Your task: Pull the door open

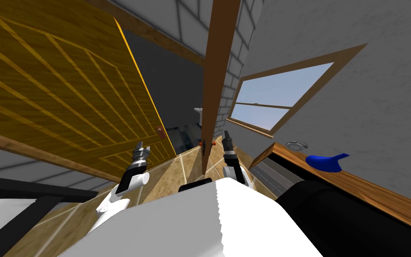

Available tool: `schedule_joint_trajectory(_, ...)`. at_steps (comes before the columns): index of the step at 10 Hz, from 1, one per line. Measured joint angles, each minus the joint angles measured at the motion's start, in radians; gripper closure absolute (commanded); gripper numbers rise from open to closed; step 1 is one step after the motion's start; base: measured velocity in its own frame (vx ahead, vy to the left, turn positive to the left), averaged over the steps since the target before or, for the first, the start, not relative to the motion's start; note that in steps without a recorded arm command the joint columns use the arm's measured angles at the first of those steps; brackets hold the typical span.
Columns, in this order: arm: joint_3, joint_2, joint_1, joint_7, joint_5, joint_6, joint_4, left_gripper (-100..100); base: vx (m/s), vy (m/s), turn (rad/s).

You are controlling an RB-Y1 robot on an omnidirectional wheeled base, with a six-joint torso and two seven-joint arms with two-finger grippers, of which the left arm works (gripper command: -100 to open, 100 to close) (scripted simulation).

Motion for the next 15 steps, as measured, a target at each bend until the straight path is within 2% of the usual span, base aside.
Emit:
schedule_joint_trajectory(2, 0.012, 0.015, -0.026, 0.003, 0.007, 0.0, 0.058, -100, 0.063, 0.014, -0.151)
schedule_joint_trajectory(5, 0.029, 0.029, -0.049, 0.002, 0.015, 0.009, 0.117, -100, 0.042, 0.014, -0.042)
schedule_joint_trajectory(8, 0.045, 0.052, -0.085, 0.008, 0.025, 0.0, 0.206, -100, 0.053, 0.014, -0.104)
schedule_joint_trajectory(9, 0.055, 0.069, -0.103, 0.013, 0.031, 0.002, 0.242, -100, 0.059, 0.023, -0.055)
schedule_joint_trajectory(15, 0.09, 0.099, -0.152, 0.015, 0.049, 0.013, 0.361, -100, 0.047, 0.016, -0.069)
